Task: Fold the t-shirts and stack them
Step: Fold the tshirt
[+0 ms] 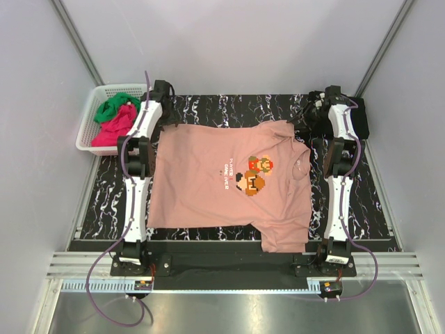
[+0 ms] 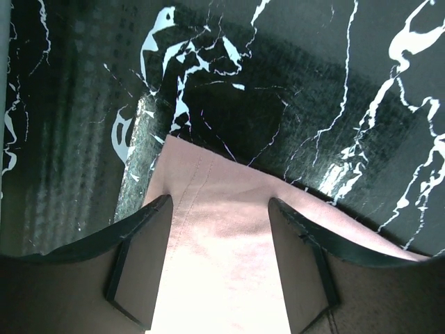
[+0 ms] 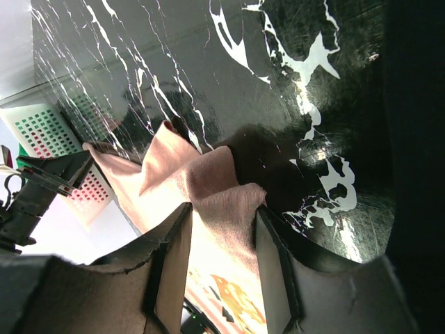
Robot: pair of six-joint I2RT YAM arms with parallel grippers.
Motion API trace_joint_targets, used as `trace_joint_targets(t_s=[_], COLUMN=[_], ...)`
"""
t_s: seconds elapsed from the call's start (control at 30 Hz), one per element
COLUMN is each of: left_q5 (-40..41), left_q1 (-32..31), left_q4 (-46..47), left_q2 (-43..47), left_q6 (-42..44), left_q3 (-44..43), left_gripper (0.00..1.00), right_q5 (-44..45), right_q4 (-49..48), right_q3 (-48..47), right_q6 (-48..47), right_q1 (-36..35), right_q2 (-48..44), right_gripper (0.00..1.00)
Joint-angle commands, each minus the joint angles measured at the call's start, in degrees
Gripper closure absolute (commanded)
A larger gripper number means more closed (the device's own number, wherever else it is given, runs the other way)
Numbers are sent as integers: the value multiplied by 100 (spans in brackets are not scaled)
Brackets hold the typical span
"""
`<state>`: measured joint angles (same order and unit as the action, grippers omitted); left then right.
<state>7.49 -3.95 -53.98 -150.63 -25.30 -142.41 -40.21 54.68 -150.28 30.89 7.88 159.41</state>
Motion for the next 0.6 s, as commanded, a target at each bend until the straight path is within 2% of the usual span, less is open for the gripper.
trace_joint_targets(t_s=[0.0,0.37,0.57], left_q5=[-37,42,86], left_q1=[122,122,61], left_q4=[150,116,-34], left_q2=[227,157,86], left_q6=[-168,-151,-186], left_q3=[-296,-200,-138], left_gripper=[38,36,47], right_q5=[-207,-268,-242], right_q4=[-124,-176,-176], right_q3=[-28,-54,-2], right_q6=[-84,-31,-13], right_q1=[12,12,21], right_q2=[-446,-508,-525], right_gripper=[52,52,55])
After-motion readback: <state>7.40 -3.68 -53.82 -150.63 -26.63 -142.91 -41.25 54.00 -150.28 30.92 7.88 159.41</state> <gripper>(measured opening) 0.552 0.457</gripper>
